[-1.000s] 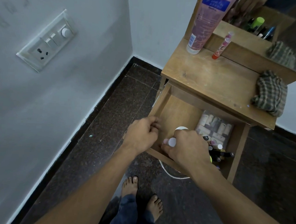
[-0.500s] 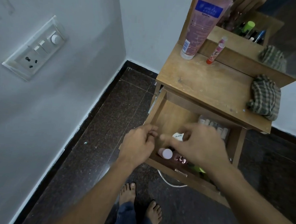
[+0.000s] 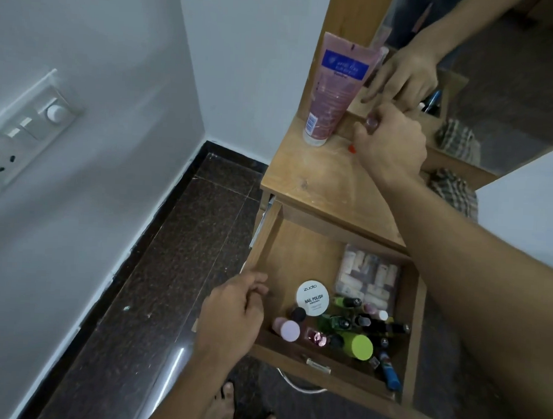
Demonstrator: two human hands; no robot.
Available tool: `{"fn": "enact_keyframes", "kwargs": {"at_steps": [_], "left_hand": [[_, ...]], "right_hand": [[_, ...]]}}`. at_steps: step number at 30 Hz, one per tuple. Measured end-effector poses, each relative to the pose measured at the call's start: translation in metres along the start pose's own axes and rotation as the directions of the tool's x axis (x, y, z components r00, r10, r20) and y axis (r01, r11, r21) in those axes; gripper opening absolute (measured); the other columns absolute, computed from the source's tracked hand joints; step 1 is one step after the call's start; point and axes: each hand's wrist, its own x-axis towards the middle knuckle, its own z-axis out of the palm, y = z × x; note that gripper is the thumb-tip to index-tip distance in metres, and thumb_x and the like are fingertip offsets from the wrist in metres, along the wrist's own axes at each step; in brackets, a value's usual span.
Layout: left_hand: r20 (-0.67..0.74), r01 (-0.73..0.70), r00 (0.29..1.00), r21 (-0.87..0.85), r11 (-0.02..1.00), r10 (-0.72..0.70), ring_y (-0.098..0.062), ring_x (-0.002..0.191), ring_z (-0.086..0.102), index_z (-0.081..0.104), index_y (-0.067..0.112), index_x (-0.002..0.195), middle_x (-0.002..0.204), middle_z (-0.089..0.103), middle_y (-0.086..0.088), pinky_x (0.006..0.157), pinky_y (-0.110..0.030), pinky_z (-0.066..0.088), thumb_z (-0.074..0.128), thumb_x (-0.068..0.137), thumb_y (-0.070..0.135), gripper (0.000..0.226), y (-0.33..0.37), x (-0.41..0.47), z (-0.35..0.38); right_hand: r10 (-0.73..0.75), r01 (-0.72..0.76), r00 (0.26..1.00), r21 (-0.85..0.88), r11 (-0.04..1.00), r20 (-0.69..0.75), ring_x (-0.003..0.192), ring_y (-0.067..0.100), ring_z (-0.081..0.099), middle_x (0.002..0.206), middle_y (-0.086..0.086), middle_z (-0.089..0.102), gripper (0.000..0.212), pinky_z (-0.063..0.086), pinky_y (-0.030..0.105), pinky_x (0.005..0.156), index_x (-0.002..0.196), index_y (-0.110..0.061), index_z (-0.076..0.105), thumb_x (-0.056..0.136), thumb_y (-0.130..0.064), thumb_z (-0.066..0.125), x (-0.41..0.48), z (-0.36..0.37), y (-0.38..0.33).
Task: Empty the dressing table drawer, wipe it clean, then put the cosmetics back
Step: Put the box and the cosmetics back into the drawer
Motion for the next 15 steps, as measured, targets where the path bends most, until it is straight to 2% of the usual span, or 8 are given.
{"fn": "enact_keyframes", "kwargs": {"at_steps": [4,7,9,12,14,15], "left_hand": [[0.012,0.009,1.000,-0.016,1.000,-0.009,0.008,0.067,0.057,0.071,0.025,0.118,0.091,0.066,0.028,0.070,-0.020,0.046,0.053,0.090,-0.001,0.042,0.001,-0.001,-0.002],[-0.026,0.015,1.000,-0.074,0.997,-0.017,0.003,0.081,0.064,0.071,0.023,0.118,0.095,0.070,0.022,0.084,-0.032,0.055,0.050,0.089,-0.003,0.044,0.001,0.001,-0.003],[-0.088,-0.005,0.996,-0.129,0.992,-0.007,-0.001,0.088,0.066,0.071,0.022,0.118,0.096,0.071,0.020,0.087,-0.035,0.056,0.048,0.090,-0.002,0.044,0.000,0.000,-0.003],[-0.158,-0.028,0.987,-0.296,0.955,-0.020,-0.008,0.087,0.066,0.071,0.020,0.115,0.093,0.071,0.015,0.082,-0.035,0.056,0.042,0.088,0.006,0.042,0.001,-0.004,-0.006],[-0.176,-0.017,0.982,-0.459,0.888,-0.072,-0.011,0.086,0.065,0.070,0.020,0.112,0.091,0.071,0.009,0.079,-0.032,0.054,0.038,0.087,0.007,0.042,0.003,-0.007,-0.008],[-0.195,-0.020,0.976,-0.526,0.850,-0.097,-0.013,0.085,0.064,0.070,0.020,0.111,0.090,0.070,0.007,0.077,-0.030,0.052,0.037,0.088,0.007,0.042,0.005,-0.008,-0.008]], "right_hand": [[-0.042,0.042,0.999,0.014,0.999,-0.004,0.096,0.025,0.064,0.104,0.005,0.068,0.017,0.052,0.039,0.076,0.111,-0.021,0.063,0.095,-0.023,0.058,0.005,0.004,0.003],[-0.065,0.065,0.998,0.016,0.998,-0.009,0.093,0.024,0.067,0.098,0.002,0.070,0.014,0.057,0.043,0.079,0.104,-0.022,0.066,0.091,-0.024,0.061,-0.009,-0.005,0.000],[-0.111,0.110,0.994,0.036,0.993,0.017,0.084,0.022,0.067,0.089,-0.003,0.070,0.013,0.058,0.043,0.073,0.098,-0.023,0.065,0.085,-0.027,0.063,-0.038,-0.013,-0.004],[-0.175,0.154,0.976,0.162,0.975,0.128,0.079,0.019,0.065,0.086,-0.005,0.070,0.020,0.054,0.036,0.070,0.103,-0.025,0.067,0.084,-0.028,0.064,-0.105,-0.022,-0.001],[-0.231,0.172,0.943,0.241,0.955,0.242,0.075,0.015,0.066,0.087,-0.007,0.071,0.024,0.056,0.034,0.070,0.109,-0.029,0.072,0.086,-0.028,0.068,-0.151,-0.024,0.002],[-0.247,0.177,0.920,0.240,0.955,0.306,0.073,0.014,0.065,0.086,-0.008,0.071,0.018,0.056,0.034,0.068,0.104,-0.030,0.074,0.086,-0.028,0.071,-0.170,-0.022,0.005]]}}
